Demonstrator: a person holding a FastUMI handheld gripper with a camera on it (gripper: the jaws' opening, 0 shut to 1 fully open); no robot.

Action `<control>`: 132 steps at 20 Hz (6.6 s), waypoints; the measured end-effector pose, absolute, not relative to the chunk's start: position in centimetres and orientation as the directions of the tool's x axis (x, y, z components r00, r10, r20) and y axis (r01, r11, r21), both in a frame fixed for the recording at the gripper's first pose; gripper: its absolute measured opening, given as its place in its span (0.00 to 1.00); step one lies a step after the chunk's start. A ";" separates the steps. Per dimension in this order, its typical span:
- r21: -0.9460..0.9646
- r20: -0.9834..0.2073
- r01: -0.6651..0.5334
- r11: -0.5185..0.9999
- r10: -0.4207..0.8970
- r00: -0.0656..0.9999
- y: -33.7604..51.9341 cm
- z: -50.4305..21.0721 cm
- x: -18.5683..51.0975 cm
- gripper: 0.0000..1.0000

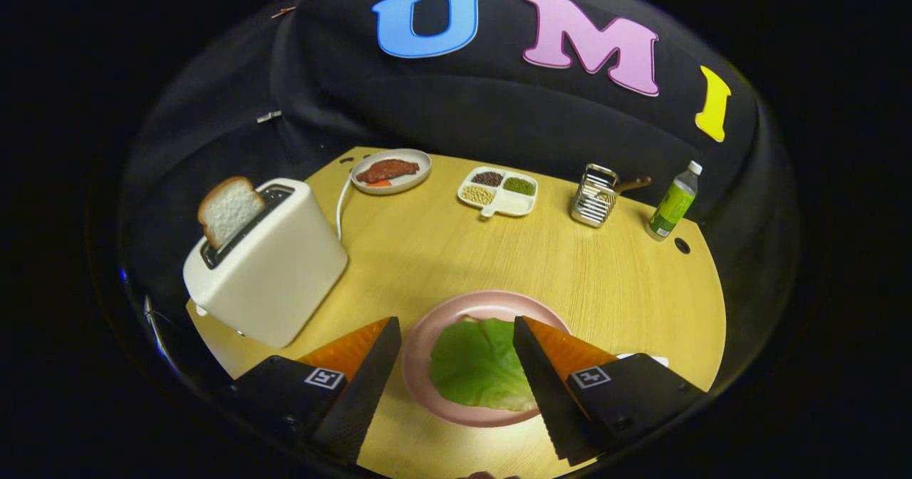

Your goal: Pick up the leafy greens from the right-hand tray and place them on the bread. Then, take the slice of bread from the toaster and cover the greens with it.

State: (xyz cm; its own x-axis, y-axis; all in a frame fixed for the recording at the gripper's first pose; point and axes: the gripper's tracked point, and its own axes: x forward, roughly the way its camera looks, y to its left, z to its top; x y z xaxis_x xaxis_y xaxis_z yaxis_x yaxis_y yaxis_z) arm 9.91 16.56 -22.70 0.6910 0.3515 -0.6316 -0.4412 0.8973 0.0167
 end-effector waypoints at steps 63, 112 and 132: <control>0.219 -0.494 -0.587 0.779 0.607 0.622 41.3 -8.7 9.0 0.13; 0.230 -0.700 -0.248 0.941 0.337 0.629 3.4 -29.0 11.4 0.99; 0.044 -0.129 -0.113 0.993 0.118 0.985 -9.8 -0.8 7.4 0.98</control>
